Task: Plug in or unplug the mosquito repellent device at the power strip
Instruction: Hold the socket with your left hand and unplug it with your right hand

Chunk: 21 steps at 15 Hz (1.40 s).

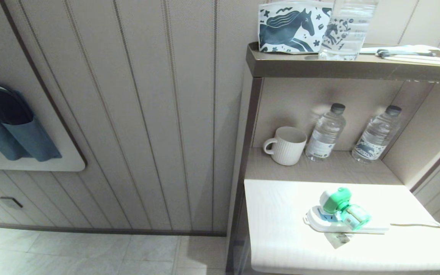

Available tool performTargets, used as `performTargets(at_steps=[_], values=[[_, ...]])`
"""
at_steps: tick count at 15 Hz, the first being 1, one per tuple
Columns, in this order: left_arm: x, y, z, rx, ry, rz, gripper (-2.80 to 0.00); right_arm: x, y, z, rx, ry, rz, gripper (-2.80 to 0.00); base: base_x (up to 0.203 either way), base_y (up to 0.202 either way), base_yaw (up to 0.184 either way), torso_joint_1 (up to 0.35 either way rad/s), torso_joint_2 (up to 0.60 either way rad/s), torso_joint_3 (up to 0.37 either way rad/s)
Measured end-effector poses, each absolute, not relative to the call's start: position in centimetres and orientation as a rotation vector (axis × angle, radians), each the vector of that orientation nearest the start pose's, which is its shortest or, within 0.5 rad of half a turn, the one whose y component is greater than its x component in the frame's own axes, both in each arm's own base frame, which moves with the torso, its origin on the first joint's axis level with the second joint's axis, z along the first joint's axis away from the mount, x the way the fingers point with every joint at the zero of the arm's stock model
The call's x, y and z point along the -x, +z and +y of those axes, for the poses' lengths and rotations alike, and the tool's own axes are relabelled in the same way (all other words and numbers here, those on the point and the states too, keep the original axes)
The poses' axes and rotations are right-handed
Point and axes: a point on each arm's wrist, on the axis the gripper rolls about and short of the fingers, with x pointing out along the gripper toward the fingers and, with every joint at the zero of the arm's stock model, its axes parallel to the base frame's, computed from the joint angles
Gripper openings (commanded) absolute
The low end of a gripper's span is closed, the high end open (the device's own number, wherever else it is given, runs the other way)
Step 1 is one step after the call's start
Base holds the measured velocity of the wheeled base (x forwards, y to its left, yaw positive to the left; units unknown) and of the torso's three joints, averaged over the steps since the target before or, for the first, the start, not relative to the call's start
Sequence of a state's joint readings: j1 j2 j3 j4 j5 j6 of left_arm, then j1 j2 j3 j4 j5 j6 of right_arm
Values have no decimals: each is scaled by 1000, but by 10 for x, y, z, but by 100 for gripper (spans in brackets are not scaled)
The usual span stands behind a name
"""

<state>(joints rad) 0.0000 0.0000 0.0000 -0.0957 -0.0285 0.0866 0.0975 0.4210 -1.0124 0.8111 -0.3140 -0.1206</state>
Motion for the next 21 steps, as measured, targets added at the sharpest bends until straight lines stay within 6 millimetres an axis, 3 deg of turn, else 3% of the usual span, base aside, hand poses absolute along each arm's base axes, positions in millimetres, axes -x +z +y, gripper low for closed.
performTargets(at_steps=[4, 9, 13, 21], values=[[23, 85, -1, -88, -24, -97, -280, 77, 181, -8, 136, -245, 180, -280, 0, 0, 0, 0, 0, 0], [23, 85, -1, -87, -24, -97, -280, 45, 101, -6, -16, -237, 161, -280, 0, 0, 0, 0, 0, 0], [23, 85, -1, -87, -24, -97, -280, 30, 83, -1, -63, -20, 70, -280, 0, 0, 0, 0, 0, 0], [23, 85, -1, -87, -24, -97, -280, 26, 75, 0, -5, -5, 52, -280, 0, 0, 0, 0, 0, 0]])
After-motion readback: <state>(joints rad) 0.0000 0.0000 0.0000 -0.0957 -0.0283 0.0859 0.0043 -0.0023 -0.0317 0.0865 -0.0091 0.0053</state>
